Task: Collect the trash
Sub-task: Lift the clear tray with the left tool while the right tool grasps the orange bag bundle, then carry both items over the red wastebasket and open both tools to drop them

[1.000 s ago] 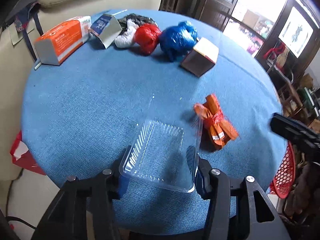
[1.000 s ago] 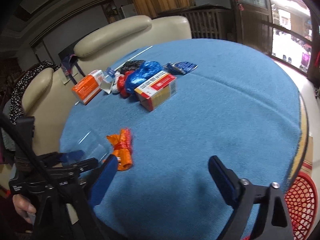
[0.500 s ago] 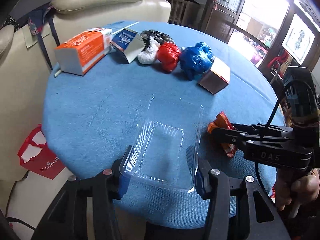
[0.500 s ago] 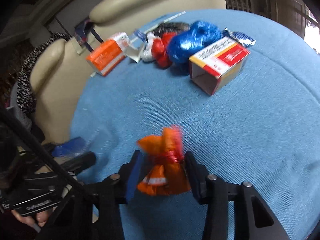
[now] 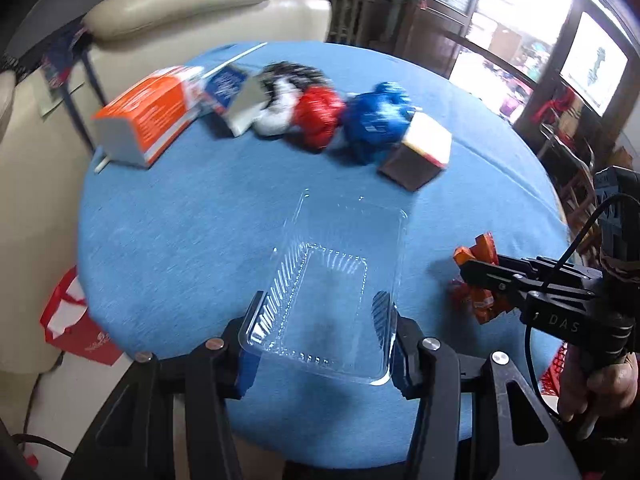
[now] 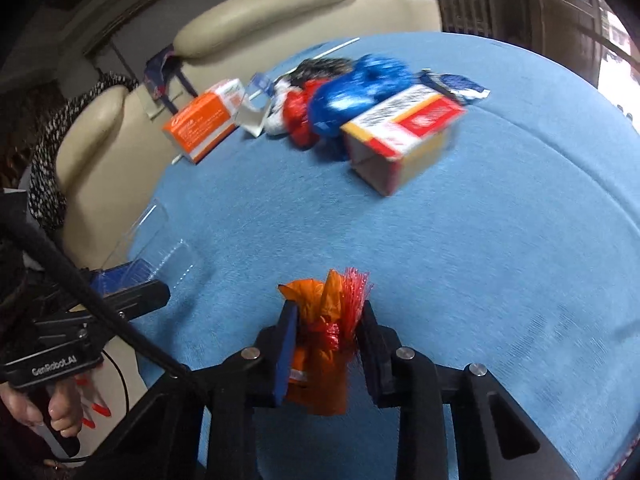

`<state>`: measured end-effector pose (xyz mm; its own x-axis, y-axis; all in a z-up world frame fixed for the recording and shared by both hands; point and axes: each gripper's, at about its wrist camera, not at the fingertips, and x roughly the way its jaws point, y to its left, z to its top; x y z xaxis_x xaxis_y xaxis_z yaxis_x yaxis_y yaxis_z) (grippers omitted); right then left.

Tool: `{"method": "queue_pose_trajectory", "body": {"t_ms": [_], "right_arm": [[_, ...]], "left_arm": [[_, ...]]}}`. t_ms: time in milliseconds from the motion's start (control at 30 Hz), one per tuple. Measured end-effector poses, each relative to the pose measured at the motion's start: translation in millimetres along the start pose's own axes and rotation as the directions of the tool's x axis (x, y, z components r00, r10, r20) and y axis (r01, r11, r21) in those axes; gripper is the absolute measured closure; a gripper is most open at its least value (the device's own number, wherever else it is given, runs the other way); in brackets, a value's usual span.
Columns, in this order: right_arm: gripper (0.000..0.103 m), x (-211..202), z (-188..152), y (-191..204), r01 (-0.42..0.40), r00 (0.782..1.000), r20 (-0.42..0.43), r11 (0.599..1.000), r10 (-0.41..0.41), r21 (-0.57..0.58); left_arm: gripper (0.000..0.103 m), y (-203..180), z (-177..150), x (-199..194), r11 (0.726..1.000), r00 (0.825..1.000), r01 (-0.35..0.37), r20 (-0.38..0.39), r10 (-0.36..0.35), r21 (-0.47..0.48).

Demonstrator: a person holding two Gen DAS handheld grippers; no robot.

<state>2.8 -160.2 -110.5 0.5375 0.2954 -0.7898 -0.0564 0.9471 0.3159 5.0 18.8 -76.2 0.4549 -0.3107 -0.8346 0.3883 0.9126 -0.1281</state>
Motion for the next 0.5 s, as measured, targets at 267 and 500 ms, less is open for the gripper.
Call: {"method": "queue_pose_trajectory", "body": {"t_ms": [267, 500], "right_arm": [[0.072, -65, -25, -63, 0.036, 0.991, 0.126, 0.99, -0.054, 0.14], [0.072, -133, -80, -135, 0.087, 0.968, 0.193, 0.933, -0.163, 0.35]], "left_arm": [[0.049, -91, 18, 15, 0.97, 0.995, 0.099, -0.039, -0.092, 0.224], [0.049, -195, 27, 23, 0.874, 0.971, 0.24, -0.107, -0.215, 0.422]]}}
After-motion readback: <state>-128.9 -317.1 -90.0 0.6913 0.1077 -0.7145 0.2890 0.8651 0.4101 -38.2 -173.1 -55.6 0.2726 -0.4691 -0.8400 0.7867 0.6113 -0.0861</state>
